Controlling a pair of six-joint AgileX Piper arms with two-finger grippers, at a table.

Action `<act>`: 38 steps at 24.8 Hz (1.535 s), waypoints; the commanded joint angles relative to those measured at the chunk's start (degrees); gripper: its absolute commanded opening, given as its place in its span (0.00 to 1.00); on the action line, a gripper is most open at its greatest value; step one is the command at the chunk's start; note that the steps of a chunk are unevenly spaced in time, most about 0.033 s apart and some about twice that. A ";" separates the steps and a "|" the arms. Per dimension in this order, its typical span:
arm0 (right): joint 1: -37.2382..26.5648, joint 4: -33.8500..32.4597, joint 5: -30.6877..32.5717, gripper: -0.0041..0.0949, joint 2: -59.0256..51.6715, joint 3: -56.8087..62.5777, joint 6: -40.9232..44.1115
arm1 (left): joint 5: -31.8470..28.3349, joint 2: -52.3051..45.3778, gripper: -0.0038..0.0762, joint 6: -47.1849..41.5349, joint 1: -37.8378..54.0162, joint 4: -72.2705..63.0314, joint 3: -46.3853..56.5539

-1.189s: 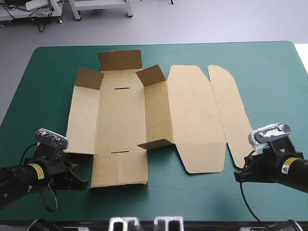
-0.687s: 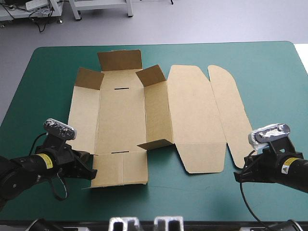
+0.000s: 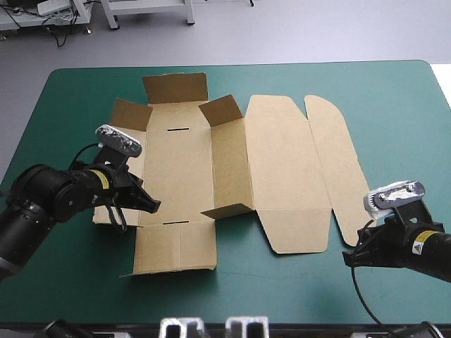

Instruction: Fold the box

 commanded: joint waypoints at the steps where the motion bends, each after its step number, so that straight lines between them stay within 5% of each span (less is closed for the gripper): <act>1: -0.35 0.36 -1.88 0.02 0.05 -1.17 -0.38 | 0.85 2.29 0.07 0.00 0.30 4.60 -6.19; 10: -0.35 0.36 -0.46 0.02 0.05 -1.17 -0.53 | 4.61 7.95 0.07 16.82 18.34 -12.44 -12.94; 16: -0.35 0.36 -0.46 0.02 0.05 -1.17 -0.78 | 13.57 12.69 0.07 29.17 37.01 -27.48 -12.94; 28: -0.35 0.38 -0.66 0.02 0.05 -1.17 -1.16 | 10.32 19.98 0.10 27.49 50.88 -34.22 -12.94; 30: -0.35 0.38 -0.66 0.02 0.05 -1.17 -1.16 | 13.72 22.87 0.21 27.49 50.88 -34.07 -12.84; 32: -0.35 0.38 -0.78 0.02 0.05 -1.17 -1.16 | 16.35 26.07 0.44 27.49 50.88 -35.94 -12.84; 34: -0.35 0.38 -0.90 0.02 0.05 -1.17 -1.16 | 16.72 29.50 0.80 27.49 50.88 -38.21 -12.84; 36: -0.35 0.38 -0.90 0.02 0.05 -1.17 -1.16 | 16.72 31.34 0.90 27.49 50.88 -38.25 -12.72; 38: -0.35 0.38 -1.01 0.02 0.05 -1.17 -1.16 | 17.05 32.71 0.90 27.67 50.88 -38.38 -11.42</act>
